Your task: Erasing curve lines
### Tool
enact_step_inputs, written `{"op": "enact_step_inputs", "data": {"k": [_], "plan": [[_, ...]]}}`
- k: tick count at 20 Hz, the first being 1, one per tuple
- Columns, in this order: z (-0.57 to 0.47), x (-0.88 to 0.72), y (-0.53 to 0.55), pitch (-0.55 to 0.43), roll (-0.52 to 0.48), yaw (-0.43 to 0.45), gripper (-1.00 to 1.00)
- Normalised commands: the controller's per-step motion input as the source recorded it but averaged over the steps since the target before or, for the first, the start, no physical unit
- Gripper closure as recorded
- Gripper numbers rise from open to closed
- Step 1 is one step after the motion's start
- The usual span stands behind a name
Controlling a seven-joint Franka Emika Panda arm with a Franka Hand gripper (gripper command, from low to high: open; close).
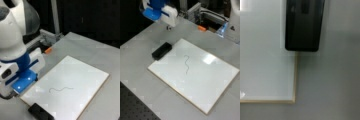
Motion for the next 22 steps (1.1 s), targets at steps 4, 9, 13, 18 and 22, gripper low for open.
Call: {"op": "enact_step_inputs", "data": {"k": [4,9,13,18,22], "plan": [[0.05,0.28,-0.30,0.210,-0.075,0.210,-1.00],[-0.02,0.27,-0.13,0.178,0.007,0.148,-1.00],[-0.08,0.24,-0.04,0.121,0.045,0.100,-1.00],[-0.04,0.26,-0.09,0.090,0.053,0.097,-1.00],[-0.02,0.28,-0.14,0.088,0.096,0.099,-1.00]]}}
